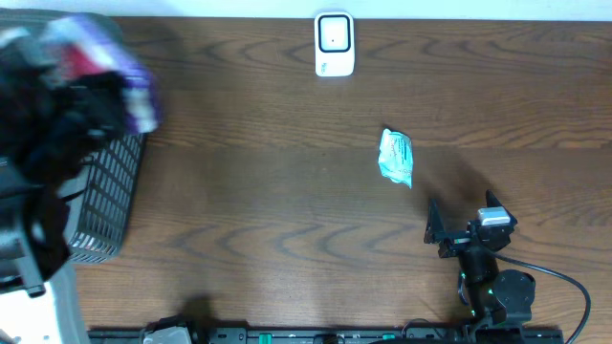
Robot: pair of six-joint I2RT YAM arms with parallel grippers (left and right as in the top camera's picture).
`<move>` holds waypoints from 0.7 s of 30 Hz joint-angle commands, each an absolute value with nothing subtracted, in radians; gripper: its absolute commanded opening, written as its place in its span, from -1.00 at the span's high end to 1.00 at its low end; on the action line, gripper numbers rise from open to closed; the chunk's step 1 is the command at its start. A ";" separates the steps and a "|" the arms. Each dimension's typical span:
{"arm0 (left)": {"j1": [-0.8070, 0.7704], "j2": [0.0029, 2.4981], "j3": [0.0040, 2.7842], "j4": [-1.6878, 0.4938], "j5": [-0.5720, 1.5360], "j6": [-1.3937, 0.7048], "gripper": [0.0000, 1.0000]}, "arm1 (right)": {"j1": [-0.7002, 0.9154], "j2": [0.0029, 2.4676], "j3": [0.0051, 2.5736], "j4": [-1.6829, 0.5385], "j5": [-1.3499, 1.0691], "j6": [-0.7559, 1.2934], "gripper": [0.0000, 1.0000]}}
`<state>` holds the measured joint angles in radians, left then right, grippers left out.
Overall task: Scan the item barcode
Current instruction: 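Swing the pink bag past the scanner and release it beside the wipes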
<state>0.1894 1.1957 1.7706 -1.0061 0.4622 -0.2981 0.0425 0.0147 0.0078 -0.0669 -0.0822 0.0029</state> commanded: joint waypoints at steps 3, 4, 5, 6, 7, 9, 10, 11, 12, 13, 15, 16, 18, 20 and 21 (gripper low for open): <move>-0.054 1.257 1.740 -1.000 0.523 -0.089 0.85 | 0.041 0.013 0.006 -0.070 -0.088 -0.008 -0.99; -0.093 1.278 1.735 -1.000 0.523 -0.086 0.85 | 0.041 0.013 0.006 -0.070 -0.088 -0.008 -0.99; -0.122 1.298 1.729 -1.000 0.519 -0.082 0.86 | 0.041 0.013 0.006 -0.070 -0.088 -0.008 -0.98; -0.158 1.325 1.723 -1.000 0.506 -0.082 0.85 | 0.041 0.013 0.006 -0.071 -0.088 -0.008 -0.99; -0.186 1.351 1.720 -1.000 0.496 -0.082 0.86 | 0.041 0.013 0.006 -0.070 -0.088 -0.008 -0.99; -0.242 1.415 1.718 -1.003 0.486 -0.081 0.85 | 0.041 0.013 0.006 -0.070 -0.088 -0.008 -0.98; -0.268 1.444 1.718 -1.002 0.486 -0.072 0.86 | 0.041 0.013 0.006 -0.070 -0.088 -0.008 -0.98; -0.297 1.478 1.718 -1.000 0.486 -0.052 0.85 | 0.041 0.013 0.006 -0.070 -0.088 -0.008 -0.98; -0.322 1.508 1.718 -0.999 0.485 -0.027 0.85 | 0.041 0.013 0.006 -0.070 -0.088 -0.008 -0.99; -0.350 1.545 1.718 -0.993 0.474 -0.004 0.85 | 0.041 0.013 0.006 -0.070 -0.088 -0.008 -0.99; -0.400 1.615 1.718 -0.980 0.404 0.004 0.85 | 0.041 0.013 0.006 -0.070 -0.088 -0.008 -0.99; -0.421 1.648 1.718 -0.974 0.359 0.004 0.85 | 0.041 0.013 0.006 -0.070 -0.088 -0.008 -0.99; -0.467 1.732 1.718 -0.961 0.247 0.002 0.85 | 0.041 0.013 0.006 -0.070 -0.088 -0.008 -0.98; -0.499 1.803 1.718 -0.953 0.184 -0.001 0.85 | 0.041 0.013 0.006 -0.070 -0.088 -0.008 -0.98; -0.511 1.834 1.718 -0.948 0.174 -0.002 0.85 | 0.041 0.013 0.006 -0.070 -0.088 -0.008 -0.99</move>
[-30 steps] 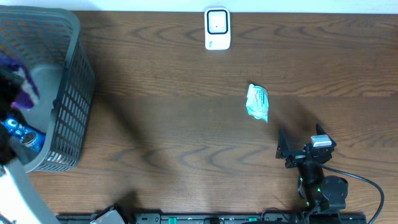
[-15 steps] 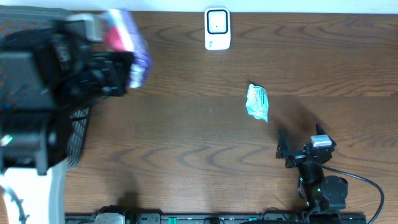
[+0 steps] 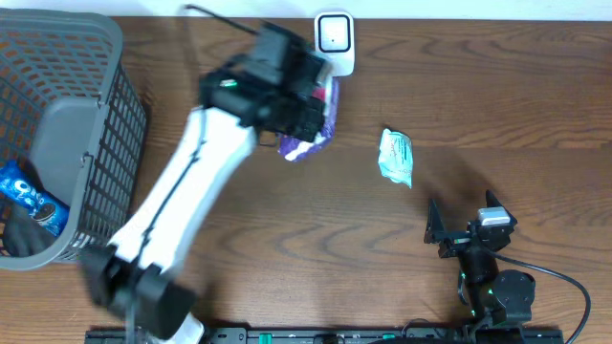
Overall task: Scan the item barcode
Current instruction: 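Swing the pink bag past the scanner and release it beside the wipes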
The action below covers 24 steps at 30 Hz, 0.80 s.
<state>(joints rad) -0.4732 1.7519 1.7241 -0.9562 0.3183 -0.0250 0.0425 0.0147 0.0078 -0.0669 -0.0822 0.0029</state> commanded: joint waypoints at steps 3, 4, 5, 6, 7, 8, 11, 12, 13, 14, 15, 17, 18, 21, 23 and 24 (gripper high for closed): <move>-0.544 1.919 1.718 -0.921 0.174 -0.041 0.85 | 0.041 0.013 0.006 -0.070 -0.088 -0.008 -0.98; -0.553 1.941 1.718 -0.910 0.174 -0.052 0.83 | 0.041 0.013 0.006 -0.070 -0.088 -0.009 -0.99; -0.564 1.964 1.718 -0.897 0.174 -0.064 0.69 | 0.041 0.013 0.006 -0.070 -0.088 -0.008 -0.99; -0.572 1.981 1.718 -0.887 0.174 -0.065 0.39 | 0.041 0.013 0.006 -0.070 -0.088 -0.008 -0.98; -0.581 2.000 1.718 -0.876 0.174 -0.065 0.21 | 0.041 0.013 0.006 -0.070 -0.088 -0.008 -0.98; -0.588 2.011 1.718 -0.869 0.174 -0.065 -0.06 | 0.041 0.013 0.006 -0.070 -0.088 -0.008 -0.99; -0.602 2.017 1.720 -0.858 0.175 -0.081 -0.37 | 0.041 0.013 0.006 -0.070 -0.088 -0.008 -0.98; -0.602 2.010 1.723 -0.859 0.175 -0.096 -0.39 | 0.041 0.013 0.006 -0.070 -0.088 -0.008 -0.99; -0.601 1.997 1.730 -0.861 0.175 -0.113 -0.43 | 0.041 0.013 0.006 -0.070 -0.088 -0.009 -0.98; -0.598 1.988 1.736 -0.863 0.174 -0.118 -0.58 | 0.041 0.013 0.006 -0.070 -0.088 -0.008 -0.98; -0.591 1.967 1.746 -0.871 0.174 -0.118 -0.79 | 0.041 0.013 0.006 -0.070 -0.088 -0.008 -0.98; -0.574 1.916 1.763 -0.885 0.174 -0.118 -0.90 | 0.041 0.013 0.006 -0.070 -0.088 -0.008 -0.98; -0.563 1.886 1.765 -0.888 0.174 -0.118 -0.91 | 0.041 0.013 0.006 -0.070 -0.088 -0.008 -0.99; -0.507 1.767 1.765 -0.891 0.170 -0.118 -0.93 | 0.041 0.013 0.006 -0.070 -0.088 -0.008 -0.98; -0.452 1.685 1.765 -0.899 0.170 -0.118 -0.95 | 0.041 0.013 0.006 -0.070 -0.088 -0.008 -0.99; -0.423 1.649 1.765 -0.905 0.170 -0.118 -0.97 | 0.041 0.013 0.006 -0.070 -0.088 -0.008 -0.99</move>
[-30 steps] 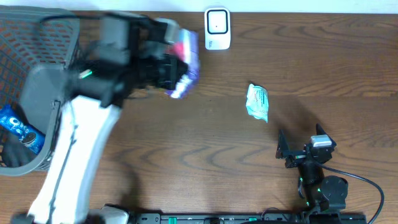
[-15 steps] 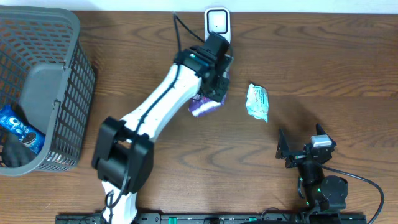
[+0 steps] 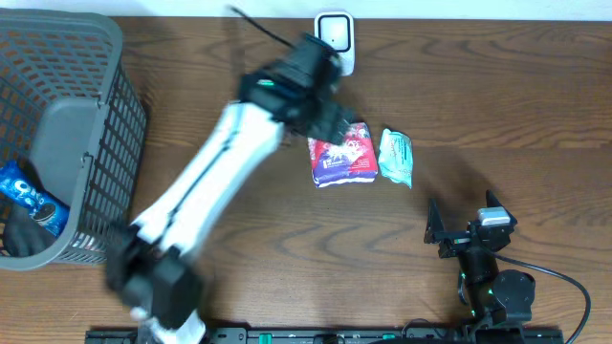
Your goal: Scan the item barcode
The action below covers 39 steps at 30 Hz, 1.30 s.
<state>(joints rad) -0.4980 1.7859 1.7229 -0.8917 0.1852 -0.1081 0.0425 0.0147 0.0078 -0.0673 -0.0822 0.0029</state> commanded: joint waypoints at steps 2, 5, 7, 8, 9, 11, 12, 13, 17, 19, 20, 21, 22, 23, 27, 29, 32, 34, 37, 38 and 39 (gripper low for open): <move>-0.349 1.570 1.765 -0.927 0.170 -0.139 -0.97 | 0.041 0.013 0.006 -0.070 -0.088 -0.009 -0.99; -0.218 1.468 1.765 -0.950 0.170 -0.181 -0.96 | 0.041 0.013 0.006 -0.070 -0.088 -0.009 -0.99; -0.132 1.419 1.765 -0.963 0.171 -0.209 -0.96 | 0.041 0.013 0.006 -0.070 -0.088 -0.008 -0.98; -0.091 1.398 1.765 -0.971 0.171 -0.220 -0.96 | 0.041 0.013 0.006 -0.070 -0.088 -0.008 -0.99; -0.043 1.374 1.765 -0.984 0.171 -0.224 -0.96 | 0.041 0.013 0.006 -0.070 -0.088 -0.008 -0.99; 0.025 1.345 1.765 -1.009 0.171 -0.224 -0.96 | 0.041 0.013 0.006 -0.070 -0.088 -0.008 -0.98; 0.057 1.335 1.765 -1.023 0.171 -0.224 -0.96 | 0.041 0.013 0.006 -0.070 -0.088 -0.008 -0.99; 0.086 1.327 1.765 -1.039 0.170 -0.224 -0.96 | 0.041 0.013 0.006 -0.070 -0.088 -0.008 -0.98; 0.169 1.327 1.765 -1.098 0.170 -0.224 -0.96 | 0.041 0.013 0.006 -0.070 -0.088 -0.008 -0.98; 0.197 1.336 1.765 -1.124 0.171 -0.225 -0.96 | 0.041 0.013 0.006 -0.070 -0.088 -0.008 -0.98; 0.205 1.340 1.764 -1.132 0.171 -0.224 -0.96 | 0.041 0.013 0.006 -0.070 -0.088 -0.009 -0.99; 0.213 1.345 1.763 -1.142 0.171 -0.224 -0.96 | 0.041 0.013 0.006 -0.070 -0.088 -0.008 -0.99; 0.215 1.347 1.761 -1.145 0.171 -0.224 -0.96 | 0.041 0.013 0.006 -0.070 -0.088 -0.008 -0.99; 0.215 1.350 1.757 -1.146 0.171 -0.224 -0.96 | 0.041 0.013 0.006 -0.070 -0.088 -0.008 -0.98; 0.215 1.352 1.756 -1.148 0.171 -0.224 -0.96 | 0.041 0.013 0.006 -0.070 -0.088 -0.009 -0.99; 0.215 1.352 1.756 -1.147 0.171 -0.224 -0.96 | 0.041 0.013 0.006 -0.070 -0.088 -0.008 -0.99; 0.215 1.352 1.756 -1.148 0.171 -0.224 -0.96 | 0.041 0.014 0.006 -0.070 -0.088 -0.008 -0.98; 0.215 1.352 1.756 -1.148 0.171 -0.224 -0.96 | 0.041 0.014 0.006 -0.070 -0.088 -0.008 -0.99; 0.215 1.352 1.756 -1.151 0.171 -0.224 -0.95 | 0.041 0.013 0.006 -0.070 -0.088 -0.008 -0.98; 0.215 1.352 1.756 -1.151 0.171 -0.224 -0.95 | 0.041 0.014 0.006 -0.070 -0.088 -0.008 -0.99; 0.215 1.352 1.756 -1.151 0.171 -0.224 -0.96 | 0.041 0.014 0.006 -0.070 -0.088 -0.009 -0.99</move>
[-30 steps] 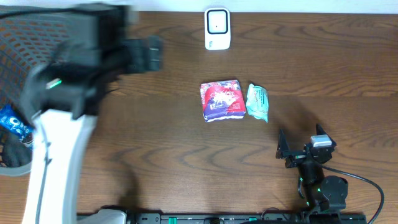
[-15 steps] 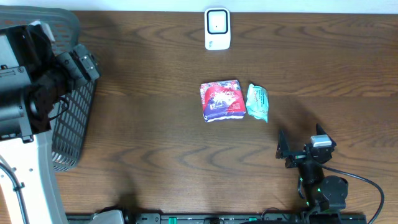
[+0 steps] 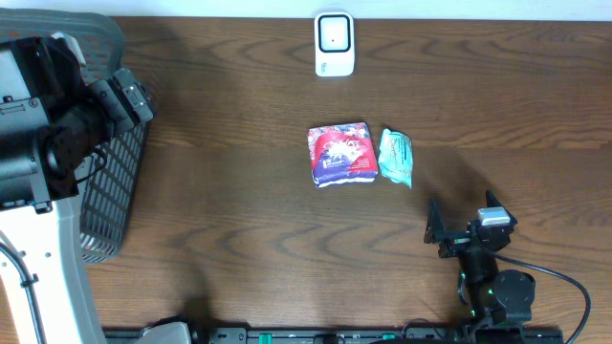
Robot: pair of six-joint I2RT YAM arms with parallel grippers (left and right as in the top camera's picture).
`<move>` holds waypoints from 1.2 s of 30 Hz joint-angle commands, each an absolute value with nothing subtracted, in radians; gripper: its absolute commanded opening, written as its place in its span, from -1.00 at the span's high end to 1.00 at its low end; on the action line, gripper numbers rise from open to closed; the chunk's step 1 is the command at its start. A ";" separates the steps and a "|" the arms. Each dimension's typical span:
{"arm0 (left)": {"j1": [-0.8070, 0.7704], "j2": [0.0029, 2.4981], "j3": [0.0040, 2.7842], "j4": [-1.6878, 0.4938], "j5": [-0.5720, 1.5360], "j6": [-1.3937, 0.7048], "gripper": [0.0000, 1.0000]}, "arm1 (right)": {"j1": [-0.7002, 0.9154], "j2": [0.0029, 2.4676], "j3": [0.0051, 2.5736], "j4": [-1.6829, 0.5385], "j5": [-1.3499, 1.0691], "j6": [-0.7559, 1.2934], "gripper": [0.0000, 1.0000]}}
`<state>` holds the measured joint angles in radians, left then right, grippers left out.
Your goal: Scan the item barcode
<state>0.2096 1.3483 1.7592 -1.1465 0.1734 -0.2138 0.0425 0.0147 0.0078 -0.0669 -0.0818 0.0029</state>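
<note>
A red and purple snack packet lies flat on the table's middle. A teal packet lies right beside it, touching or nearly so. The white barcode scanner stands at the far edge, behind the packets. My left gripper hangs over the basket at the far left, fingers apart and empty. My right gripper rests open near the front right, a short way in front of the teal packet.
A grey wire basket stands at the left edge, mostly covered by my left arm. The right arm's base and cable sit at the front right corner.
My left gripper was at the red and purple packet in the table's middle. It has let go and now hangs over the basket at the left. The packet stays beside the teal one.
My left arm was over the basket holding a purple packet while the teal packet lay on the table. Then the packet was held close to the scanner. Then it lay beside the teal packet, and now the left arm is back over the basket. The right arm never moved.
</note>
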 commanded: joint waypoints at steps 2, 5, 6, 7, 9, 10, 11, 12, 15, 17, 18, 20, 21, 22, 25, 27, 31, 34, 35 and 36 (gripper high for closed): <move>0.215 1.352 1.756 -1.151 0.171 -0.224 -0.96 | 0.041 0.014 0.006 -0.070 -0.088 -0.008 -0.99; 0.215 1.352 1.756 -1.150 0.171 -0.224 -0.96 | 0.041 0.014 0.006 -0.070 -0.088 -0.008 -0.99; 0.215 1.352 1.756 -1.150 0.171 -0.224 -0.96 | 0.041 0.014 0.006 -0.070 -0.088 -0.008 -0.99; 0.215 1.352 1.756 -1.150 0.171 -0.224 -0.96 | 0.041 0.014 0.006 -0.070 -0.088 -0.008 -0.99; 0.215 1.352 1.756 -1.148 0.170 -0.224 -0.96 | 0.041 0.014 0.006 -0.070 -0.088 -0.009 -0.98; 0.215 1.352 1.756 -1.147 0.170 -0.224 -0.96 | 0.041 0.014 0.006 -0.070 -0.088 -0.008 -0.99; 0.215 1.352 1.756 -1.147 0.170 -0.224 -0.96 | 0.041 0.014 0.006 -0.070 -0.088 -0.008 -0.98; 0.215 1.352 1.756 -1.147 0.170 -0.224 -0.96 | 0.041 0.014 0.006 -0.070 -0.088 -0.008 -0.98; 0.215 1.352 1.756 -1.147 0.170 -0.224 -0.95 | 0.041 0.014 0.006 -0.070 -0.088 -0.008 -0.98; 0.215 1.352 1.756 -1.145 0.170 -0.224 -0.95 | 0.041 0.014 0.006 -0.070 -0.088 -0.008 -0.99; 0.215 1.352 1.756 -1.143 0.170 -0.224 -0.96 | 0.041 0.014 0.006 -0.070 -0.088 -0.008 -0.99; 0.215 1.353 1.756 -1.140 0.163 -0.224 -0.96 | 0.041 0.014 0.006 -0.070 -0.088 -0.008 -0.99; 0.215 1.353 1.756 -1.139 0.150 -0.224 -0.96 | 0.041 0.014 0.006 -0.070 -0.088 -0.008 -0.99; 0.215 1.353 1.755 -1.136 0.124 -0.228 -0.96 | 0.041 0.014 0.006 -0.070 -0.088 -0.008 -0.99; 0.215 1.353 1.755 -1.122 0.011 -0.265 -0.96 | 0.041 0.014 0.006 -0.070 -0.088 -0.008 -0.99; 0.215 1.353 1.755 -1.098 -0.076 -0.286 -0.96 | 0.041 0.014 0.006 -0.070 -0.088 -0.008 -0.99; 0.235 1.355 1.755 -1.046 -0.232 -0.320 -0.96 | 0.041 0.014 0.006 -0.070 -0.088 -0.008 -0.99; 0.269 1.367 1.755 -1.026 -0.297 -0.320 -0.96 | 0.041 0.014 0.006 -0.070 -0.088 -0.008 -0.99; 0.286 1.375 1.755 -1.026 -0.324 -0.321 -0.96 | 0.041 0.014 0.006 -0.070 -0.088 -0.008 -0.98; 0.304 1.384 1.755 -1.026 -0.336 -0.321 -0.96 | 0.041 0.014 0.006 -0.070 -0.088 -0.008 -0.99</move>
